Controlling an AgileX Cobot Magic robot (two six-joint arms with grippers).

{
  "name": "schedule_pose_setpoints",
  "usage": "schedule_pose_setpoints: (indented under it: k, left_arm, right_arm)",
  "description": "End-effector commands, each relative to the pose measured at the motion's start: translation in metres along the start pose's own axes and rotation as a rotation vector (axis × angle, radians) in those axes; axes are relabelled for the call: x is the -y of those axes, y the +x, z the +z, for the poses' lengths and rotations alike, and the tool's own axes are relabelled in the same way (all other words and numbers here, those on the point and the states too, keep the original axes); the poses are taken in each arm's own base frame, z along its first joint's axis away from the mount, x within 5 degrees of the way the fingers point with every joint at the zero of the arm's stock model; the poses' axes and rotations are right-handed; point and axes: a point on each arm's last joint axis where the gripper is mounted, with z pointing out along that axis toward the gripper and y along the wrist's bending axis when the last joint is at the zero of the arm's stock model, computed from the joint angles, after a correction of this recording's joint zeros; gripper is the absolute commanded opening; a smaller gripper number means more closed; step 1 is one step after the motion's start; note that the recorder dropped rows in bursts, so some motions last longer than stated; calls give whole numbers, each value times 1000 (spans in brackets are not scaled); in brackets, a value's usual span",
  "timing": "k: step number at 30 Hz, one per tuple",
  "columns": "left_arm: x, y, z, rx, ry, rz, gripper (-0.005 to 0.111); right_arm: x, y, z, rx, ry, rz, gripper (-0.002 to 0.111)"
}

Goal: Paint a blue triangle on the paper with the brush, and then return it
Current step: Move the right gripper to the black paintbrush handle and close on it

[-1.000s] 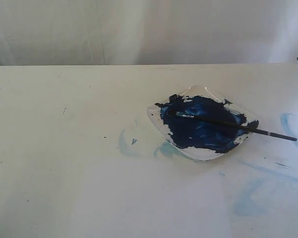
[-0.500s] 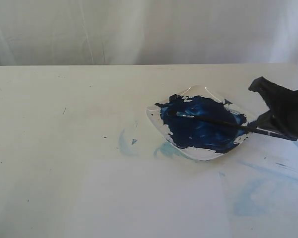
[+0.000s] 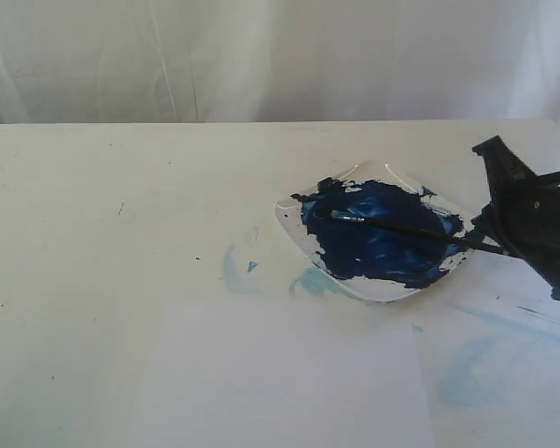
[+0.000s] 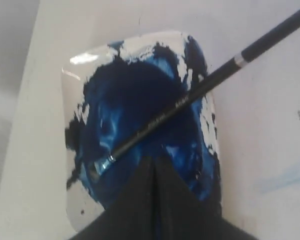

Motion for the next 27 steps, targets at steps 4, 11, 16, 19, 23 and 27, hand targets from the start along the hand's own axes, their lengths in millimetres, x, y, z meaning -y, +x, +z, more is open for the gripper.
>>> schedule_pose_setpoints:
  k: [4,11,16,19,23,27]
  left_arm:
    - [0,0,0,8,9,-4,0]
    - [0,0,0,8,9,-4,0]
    - [0,0,0,8,9,-4,0]
    - [0,0,0,8,9,-4,0]
    - [0,0,0,8,9,-4,0]
    - [0,0,0,8,9,-4,0]
  right_arm:
    - [9,-4,23,55,31,231,27]
    - [8,-11,25,131,-14,294,43]
    - [8,-12,25,143,-28,451,38]
    - [11,-11,29,144,-12,488,38]
    - [24,-6,47,132,60,532,38]
    - [31,-7,58,167,74,526,38]
